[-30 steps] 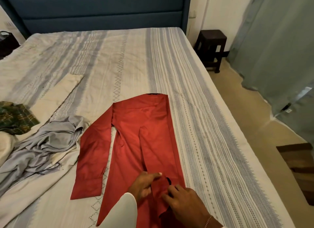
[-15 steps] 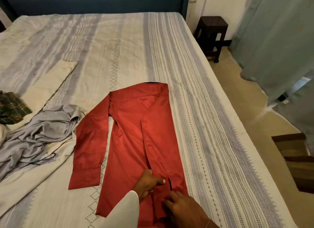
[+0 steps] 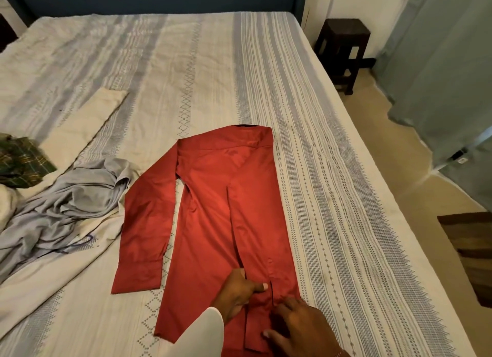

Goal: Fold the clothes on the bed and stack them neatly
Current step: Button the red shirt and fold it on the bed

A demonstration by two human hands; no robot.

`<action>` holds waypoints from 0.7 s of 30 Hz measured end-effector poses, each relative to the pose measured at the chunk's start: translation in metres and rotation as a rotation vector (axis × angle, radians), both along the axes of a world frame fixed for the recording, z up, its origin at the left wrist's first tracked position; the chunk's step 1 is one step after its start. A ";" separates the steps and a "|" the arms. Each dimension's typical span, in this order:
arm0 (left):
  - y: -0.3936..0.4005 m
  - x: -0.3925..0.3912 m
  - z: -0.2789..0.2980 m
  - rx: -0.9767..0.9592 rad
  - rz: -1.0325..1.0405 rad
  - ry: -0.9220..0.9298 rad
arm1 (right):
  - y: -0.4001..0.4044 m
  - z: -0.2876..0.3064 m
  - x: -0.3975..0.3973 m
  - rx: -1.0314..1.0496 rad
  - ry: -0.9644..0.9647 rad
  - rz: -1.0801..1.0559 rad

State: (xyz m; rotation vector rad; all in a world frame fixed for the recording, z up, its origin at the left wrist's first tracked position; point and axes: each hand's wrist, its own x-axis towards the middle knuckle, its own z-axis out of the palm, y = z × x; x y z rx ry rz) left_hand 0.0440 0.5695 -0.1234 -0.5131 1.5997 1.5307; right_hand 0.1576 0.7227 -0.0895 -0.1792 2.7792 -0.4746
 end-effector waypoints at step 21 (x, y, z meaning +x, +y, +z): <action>-0.005 0.003 -0.010 -0.392 -0.310 0.022 | 0.022 -0.018 -0.004 -0.354 -0.301 -0.875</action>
